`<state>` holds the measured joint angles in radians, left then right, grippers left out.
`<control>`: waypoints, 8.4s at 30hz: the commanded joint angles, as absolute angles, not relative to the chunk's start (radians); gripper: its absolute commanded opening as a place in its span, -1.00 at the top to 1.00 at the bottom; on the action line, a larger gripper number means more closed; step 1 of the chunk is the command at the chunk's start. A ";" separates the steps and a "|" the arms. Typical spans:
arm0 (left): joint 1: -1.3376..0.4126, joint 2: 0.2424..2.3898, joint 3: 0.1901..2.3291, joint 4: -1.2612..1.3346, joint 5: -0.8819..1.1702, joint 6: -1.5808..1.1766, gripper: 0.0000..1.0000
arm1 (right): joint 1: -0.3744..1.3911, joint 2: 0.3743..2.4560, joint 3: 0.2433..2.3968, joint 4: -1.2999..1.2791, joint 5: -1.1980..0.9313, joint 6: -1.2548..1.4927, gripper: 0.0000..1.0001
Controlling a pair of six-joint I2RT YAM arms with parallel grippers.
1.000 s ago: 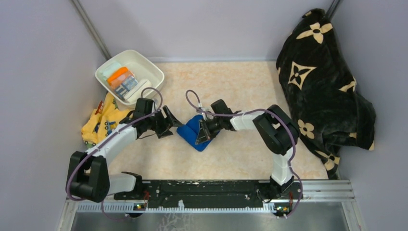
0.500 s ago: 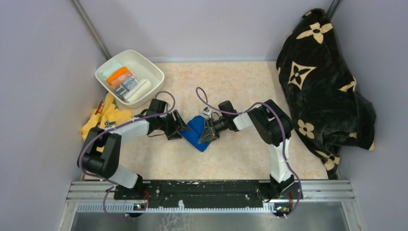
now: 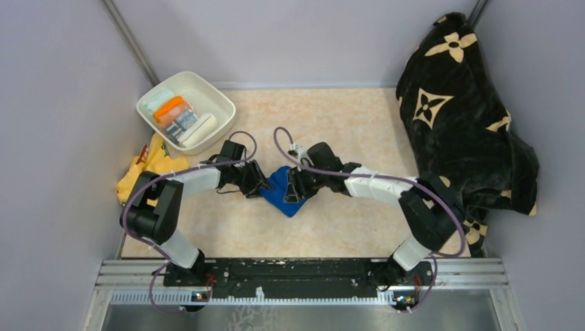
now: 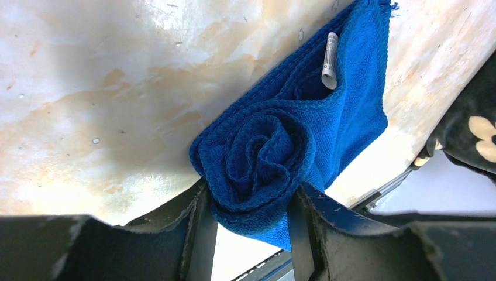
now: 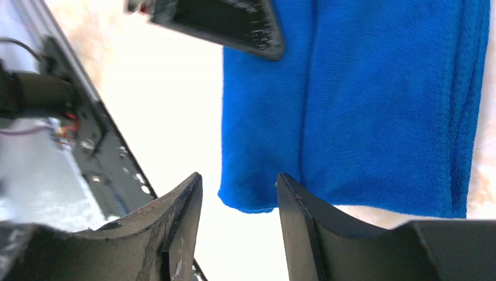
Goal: Roll the towels
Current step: Roll the towel at the center of the board, then pick up the towel at the center of the board, then place the towel in the bin.
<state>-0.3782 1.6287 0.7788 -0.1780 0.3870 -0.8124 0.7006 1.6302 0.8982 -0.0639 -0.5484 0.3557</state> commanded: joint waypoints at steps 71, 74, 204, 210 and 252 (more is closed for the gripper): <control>-0.438 1.625 0.746 -0.253 0.245 -0.779 -0.09 | 0.854 1.512 0.919 -0.259 -0.149 0.248 -0.06; -0.444 1.627 0.747 -0.261 0.231 -0.777 -0.11 | 0.965 1.465 0.959 -0.295 0.040 0.209 -0.08; 0.084 2.010 1.931 -0.762 0.546 0.521 1.00 | 0.604 1.434 0.814 -0.367 -0.501 0.298 -0.22; 0.136 2.094 1.998 -0.860 0.530 0.595 1.00 | 0.604 1.436 0.826 -0.392 -0.497 0.295 -0.22; 0.023 2.162 1.796 -0.726 -0.006 0.819 1.00 | 0.604 1.483 0.873 -0.453 -0.443 0.262 -0.20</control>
